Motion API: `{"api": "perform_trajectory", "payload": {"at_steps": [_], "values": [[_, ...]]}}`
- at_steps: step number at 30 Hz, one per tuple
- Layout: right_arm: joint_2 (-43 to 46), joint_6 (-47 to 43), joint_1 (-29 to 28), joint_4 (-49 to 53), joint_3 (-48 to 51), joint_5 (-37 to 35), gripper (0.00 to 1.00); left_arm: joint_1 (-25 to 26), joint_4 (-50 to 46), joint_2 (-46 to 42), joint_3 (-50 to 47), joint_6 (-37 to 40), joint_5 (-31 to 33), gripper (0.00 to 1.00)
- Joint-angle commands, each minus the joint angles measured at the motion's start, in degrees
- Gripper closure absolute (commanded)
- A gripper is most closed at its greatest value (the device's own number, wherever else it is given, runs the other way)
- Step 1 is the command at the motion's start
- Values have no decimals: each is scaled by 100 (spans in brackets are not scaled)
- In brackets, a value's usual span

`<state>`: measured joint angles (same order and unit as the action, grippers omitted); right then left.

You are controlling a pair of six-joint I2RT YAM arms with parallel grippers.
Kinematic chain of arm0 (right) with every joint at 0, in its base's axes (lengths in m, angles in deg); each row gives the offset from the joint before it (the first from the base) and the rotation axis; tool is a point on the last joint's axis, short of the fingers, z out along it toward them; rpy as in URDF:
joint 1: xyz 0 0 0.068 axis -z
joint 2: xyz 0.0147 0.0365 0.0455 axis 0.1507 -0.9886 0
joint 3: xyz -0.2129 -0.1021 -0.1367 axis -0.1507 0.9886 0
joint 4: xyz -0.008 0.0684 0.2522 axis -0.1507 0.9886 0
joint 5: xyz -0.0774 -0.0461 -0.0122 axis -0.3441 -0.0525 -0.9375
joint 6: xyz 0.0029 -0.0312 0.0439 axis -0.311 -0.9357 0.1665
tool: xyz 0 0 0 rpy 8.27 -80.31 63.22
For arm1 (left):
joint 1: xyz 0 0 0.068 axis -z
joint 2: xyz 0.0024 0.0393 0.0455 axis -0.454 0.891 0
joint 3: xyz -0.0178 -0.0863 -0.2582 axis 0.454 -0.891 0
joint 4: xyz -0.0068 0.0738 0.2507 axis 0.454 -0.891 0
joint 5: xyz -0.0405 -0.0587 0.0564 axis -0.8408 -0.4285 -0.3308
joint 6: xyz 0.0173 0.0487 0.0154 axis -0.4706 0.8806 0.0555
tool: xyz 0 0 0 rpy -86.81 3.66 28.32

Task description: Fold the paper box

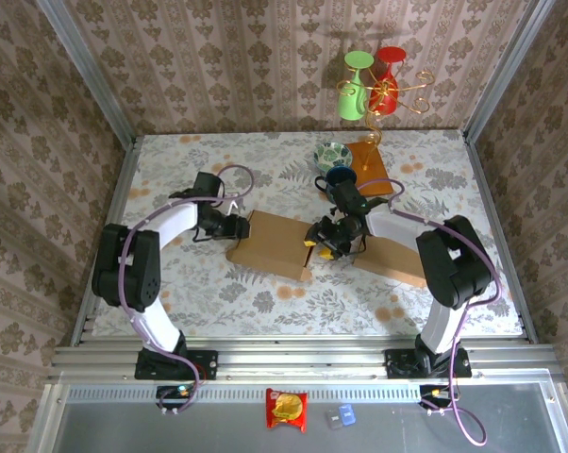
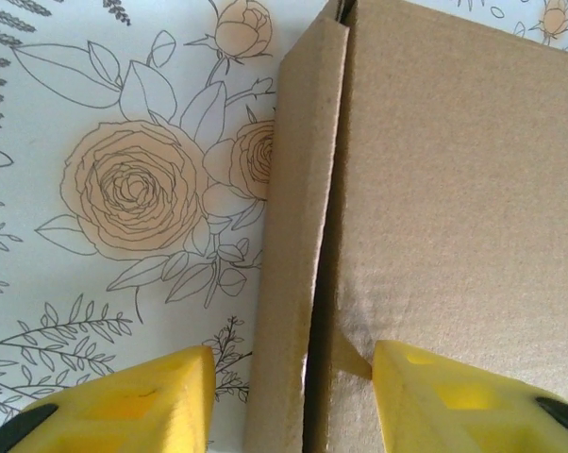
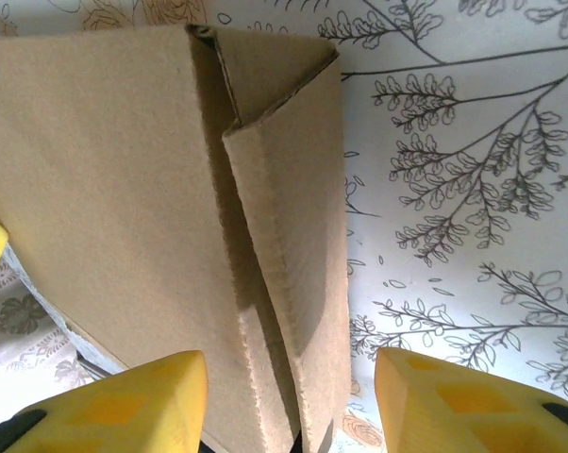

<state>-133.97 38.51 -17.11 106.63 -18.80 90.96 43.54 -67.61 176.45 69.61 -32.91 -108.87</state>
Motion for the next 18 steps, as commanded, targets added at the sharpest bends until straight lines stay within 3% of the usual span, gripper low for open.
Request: {"api": "perform_trajectory", "payload": {"at_steps": [1,9,18], "values": [[-225,-167,-24,-157,-31,234,54,42,97,-218,-218,-192,-126,54],[-513,-205,-24,-223,-29,301,64,137,536,-577,-776,-639,-351,57],[-594,-252,-24,-303,68,285,85,225,774,-920,-1217,-818,-413,60]]}}
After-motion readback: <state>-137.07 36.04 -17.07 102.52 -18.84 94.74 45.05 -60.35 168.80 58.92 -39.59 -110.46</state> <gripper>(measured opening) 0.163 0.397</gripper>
